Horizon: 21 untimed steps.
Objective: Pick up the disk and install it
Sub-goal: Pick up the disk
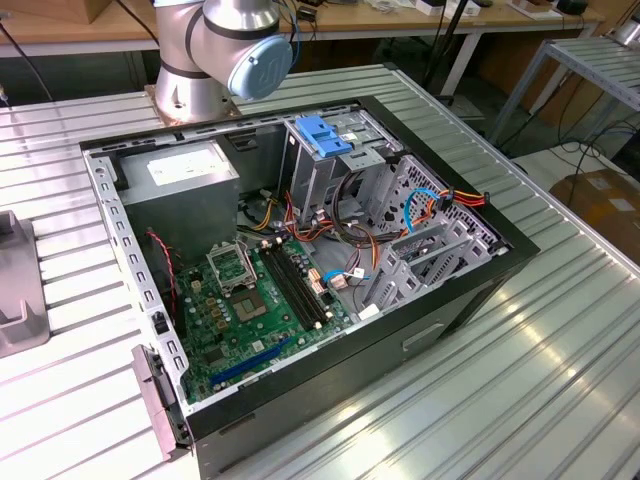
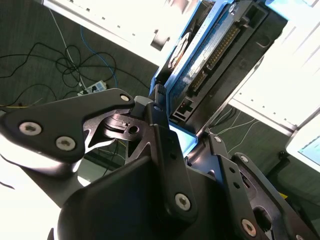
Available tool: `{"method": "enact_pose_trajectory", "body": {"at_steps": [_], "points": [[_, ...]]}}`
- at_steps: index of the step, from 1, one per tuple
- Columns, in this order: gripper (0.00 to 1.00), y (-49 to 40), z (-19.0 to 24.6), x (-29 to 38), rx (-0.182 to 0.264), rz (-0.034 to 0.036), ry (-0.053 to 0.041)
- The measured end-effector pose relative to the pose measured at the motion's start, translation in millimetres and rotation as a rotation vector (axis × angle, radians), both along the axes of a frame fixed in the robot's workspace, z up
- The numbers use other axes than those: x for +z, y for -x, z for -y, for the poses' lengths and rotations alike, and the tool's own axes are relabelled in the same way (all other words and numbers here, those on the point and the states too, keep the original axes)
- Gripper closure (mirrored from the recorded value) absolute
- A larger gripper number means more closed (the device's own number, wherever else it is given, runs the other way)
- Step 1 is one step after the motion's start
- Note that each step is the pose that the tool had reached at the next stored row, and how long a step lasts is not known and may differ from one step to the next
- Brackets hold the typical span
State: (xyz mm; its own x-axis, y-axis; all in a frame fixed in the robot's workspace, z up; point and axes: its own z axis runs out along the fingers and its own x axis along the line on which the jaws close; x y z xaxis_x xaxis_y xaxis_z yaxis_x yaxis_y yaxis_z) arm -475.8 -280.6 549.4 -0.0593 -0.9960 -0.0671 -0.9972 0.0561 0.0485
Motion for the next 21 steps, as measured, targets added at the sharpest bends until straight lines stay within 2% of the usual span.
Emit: {"method": "enact_pose_trajectory", "body": {"at_steps": [21], "points": [[0.63, -8.2, 1.4, 0.0, 0.000, 0.0000, 0.0000]]}}
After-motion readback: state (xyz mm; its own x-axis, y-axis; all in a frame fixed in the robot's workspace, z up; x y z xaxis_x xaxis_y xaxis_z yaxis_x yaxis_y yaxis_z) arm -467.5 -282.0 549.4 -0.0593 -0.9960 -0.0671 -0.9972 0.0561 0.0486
